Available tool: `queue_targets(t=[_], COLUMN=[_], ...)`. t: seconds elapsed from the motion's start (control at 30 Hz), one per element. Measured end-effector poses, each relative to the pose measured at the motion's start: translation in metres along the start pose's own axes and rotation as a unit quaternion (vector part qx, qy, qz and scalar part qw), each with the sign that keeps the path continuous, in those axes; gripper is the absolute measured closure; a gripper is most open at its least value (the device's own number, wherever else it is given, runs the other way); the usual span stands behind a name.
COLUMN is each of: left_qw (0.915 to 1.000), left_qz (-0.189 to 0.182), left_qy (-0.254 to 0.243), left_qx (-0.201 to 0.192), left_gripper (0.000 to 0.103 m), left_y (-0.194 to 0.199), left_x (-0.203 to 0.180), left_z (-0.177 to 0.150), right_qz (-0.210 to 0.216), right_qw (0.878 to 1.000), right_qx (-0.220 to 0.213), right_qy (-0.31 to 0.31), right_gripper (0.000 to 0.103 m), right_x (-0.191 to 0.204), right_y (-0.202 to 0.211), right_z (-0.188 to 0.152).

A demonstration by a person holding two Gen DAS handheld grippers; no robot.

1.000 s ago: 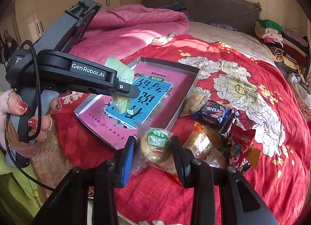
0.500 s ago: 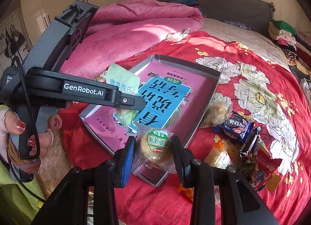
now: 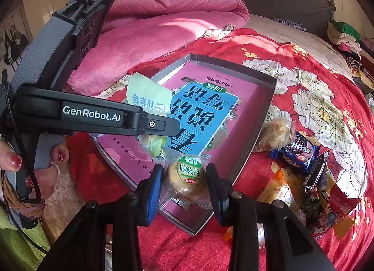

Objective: Organize snacks
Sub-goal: 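Carry the green-yellow bag with the left tool while the right tool carries the cookie packet, then open the left tool over the tray while the right tool releases the cookie packet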

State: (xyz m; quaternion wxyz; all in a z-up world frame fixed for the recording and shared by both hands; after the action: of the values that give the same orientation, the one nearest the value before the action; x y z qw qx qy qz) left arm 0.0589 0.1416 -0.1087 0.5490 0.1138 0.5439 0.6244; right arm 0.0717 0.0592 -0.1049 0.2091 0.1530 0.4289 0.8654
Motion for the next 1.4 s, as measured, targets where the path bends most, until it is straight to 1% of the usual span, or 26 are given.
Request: queue_targets(t=[0.13, 0.23, 0.6, 0.83, 1.4], left_qw=[0.9999, 0.9998, 0.9991, 0.9983, 0.9972], left_qz=[-0.004, -0.005, -0.016, -0.030, -0.031], left_qy=[-0.011, -0.015, -0.031, -0.037, -0.040], left_qx=[0.005, 0.010, 0.024, 0.033, 0.056], left_gripper=[0.069, 0.069, 0.069, 0.069, 0.069], left_y=[-0.004, -0.008, -0.016, -0.017, -0.024], left_x=[-0.002, -0.002, -0.002, -0.002, 0.004], left_z=[-0.002, -0.004, -0.014, -0.017, -0.026], right_qz=[-0.005, -0.017, -0.029, -0.027, -0.019], right_qw=[1.000, 1.000, 0.999, 0.999, 0.999], right_qx=[0.010, 0.016, 0.035, 0.041, 0.049], right_qy=[0.001, 0.006, 0.020, 0.020, 0.013], right_gripper=[0.065, 0.065, 0.065, 0.065, 0.065], right_x=[0.000, 0.000, 0.004, 0.005, 0.005], right_y=[-0.007, -0.012, -0.023, -0.025, -0.027], right_z=[-0.004, -0.007, -0.016, -0.019, -0.024])
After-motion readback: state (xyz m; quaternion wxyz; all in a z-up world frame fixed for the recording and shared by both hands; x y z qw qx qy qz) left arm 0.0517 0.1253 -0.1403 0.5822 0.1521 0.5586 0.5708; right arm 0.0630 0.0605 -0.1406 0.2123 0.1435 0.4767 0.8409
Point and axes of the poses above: each gripper's, at about its wrist camera, not at the fingertips, and y roughly against the way its jaws point, x to its left, z to its top, the point moved 8 cm from there along -y, roughly the way its jaws point
